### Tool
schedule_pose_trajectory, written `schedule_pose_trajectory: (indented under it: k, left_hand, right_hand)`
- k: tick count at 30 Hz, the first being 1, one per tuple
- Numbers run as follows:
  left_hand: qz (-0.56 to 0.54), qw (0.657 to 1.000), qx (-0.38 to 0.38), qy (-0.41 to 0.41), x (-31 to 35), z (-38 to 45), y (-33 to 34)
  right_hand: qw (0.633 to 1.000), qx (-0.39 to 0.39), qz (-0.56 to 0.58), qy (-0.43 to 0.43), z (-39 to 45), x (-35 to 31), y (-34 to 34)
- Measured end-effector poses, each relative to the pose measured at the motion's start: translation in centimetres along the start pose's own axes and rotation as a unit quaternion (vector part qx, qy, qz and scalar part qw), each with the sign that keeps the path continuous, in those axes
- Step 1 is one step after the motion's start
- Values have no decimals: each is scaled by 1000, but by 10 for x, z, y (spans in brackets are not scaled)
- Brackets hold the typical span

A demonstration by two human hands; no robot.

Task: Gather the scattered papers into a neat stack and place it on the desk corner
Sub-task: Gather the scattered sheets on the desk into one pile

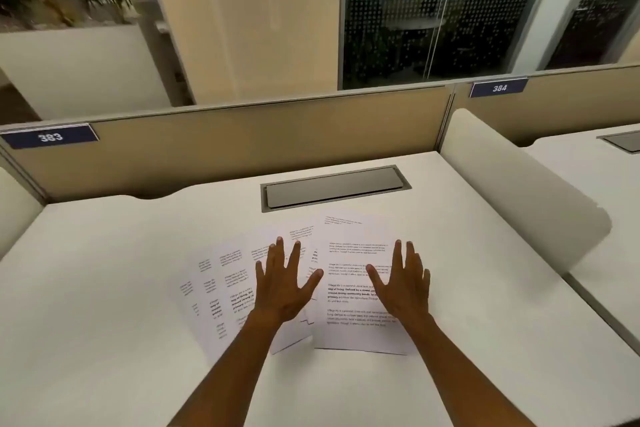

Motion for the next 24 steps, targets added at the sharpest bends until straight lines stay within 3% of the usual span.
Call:
schedule_pose_trajectory:
  k: [9,17,24]
  left_hand:
    - [-27,996,-84,-12,-6,51,29]
    - [-64,986,-143,-57,-1,70,58]
    - [-101,986,-108,-77,7,75,65]
  right_hand:
    - [996,-42,-4,82,17,7,31]
    - [993,-39,-35,102,32,-8,50]
    - [990,-47,-34,127,49,-26,57]
Point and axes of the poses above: each hand's wrist, its own z-axis towards the middle knuckle, its own y-axis out of the palm, x = y × z, the point moved 1 cm from there along z, towards the middle knuckle, and after that the axes turned 3 degrees about -z, right-handed, at the moved point
